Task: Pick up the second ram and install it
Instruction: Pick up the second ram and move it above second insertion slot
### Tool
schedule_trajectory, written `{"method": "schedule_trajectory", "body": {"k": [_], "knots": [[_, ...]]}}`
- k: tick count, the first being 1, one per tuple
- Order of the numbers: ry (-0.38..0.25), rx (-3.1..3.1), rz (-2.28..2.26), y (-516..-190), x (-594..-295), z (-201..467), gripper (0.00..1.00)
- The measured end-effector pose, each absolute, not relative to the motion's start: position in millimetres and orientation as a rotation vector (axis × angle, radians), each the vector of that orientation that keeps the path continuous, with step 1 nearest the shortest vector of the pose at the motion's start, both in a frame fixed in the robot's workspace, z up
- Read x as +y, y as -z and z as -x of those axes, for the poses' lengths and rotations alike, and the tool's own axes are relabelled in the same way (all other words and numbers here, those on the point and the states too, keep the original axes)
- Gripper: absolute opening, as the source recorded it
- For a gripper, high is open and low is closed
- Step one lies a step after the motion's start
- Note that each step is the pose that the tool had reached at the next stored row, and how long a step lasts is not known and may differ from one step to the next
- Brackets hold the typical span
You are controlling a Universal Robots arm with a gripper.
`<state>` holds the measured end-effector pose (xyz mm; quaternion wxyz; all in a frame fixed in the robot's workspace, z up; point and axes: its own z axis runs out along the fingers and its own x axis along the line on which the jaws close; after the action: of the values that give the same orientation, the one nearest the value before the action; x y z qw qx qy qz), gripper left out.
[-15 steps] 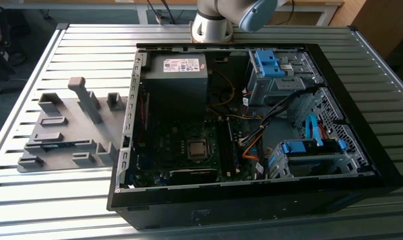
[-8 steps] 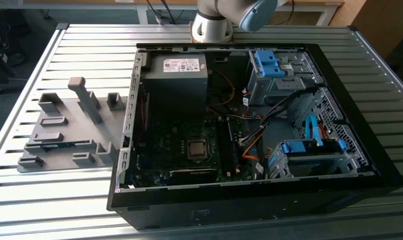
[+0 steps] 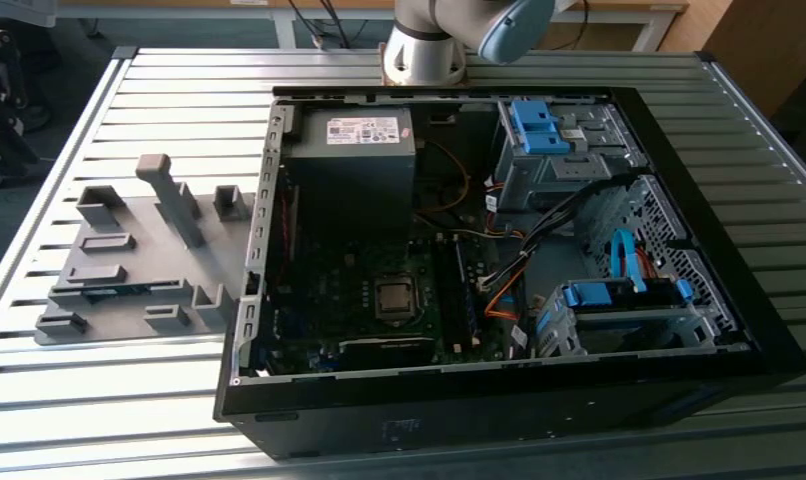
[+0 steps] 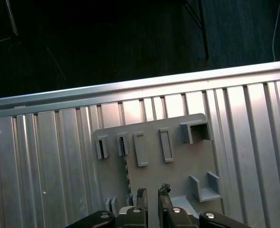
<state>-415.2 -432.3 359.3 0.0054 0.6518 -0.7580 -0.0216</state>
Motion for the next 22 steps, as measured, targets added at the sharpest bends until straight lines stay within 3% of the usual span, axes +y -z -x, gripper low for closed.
{"method": "schedule_trajectory", "body": {"k": [22], "knots": [[0.067, -2.338, -2.080, -352.0, -440.1, 415.3, 0.24]]}}
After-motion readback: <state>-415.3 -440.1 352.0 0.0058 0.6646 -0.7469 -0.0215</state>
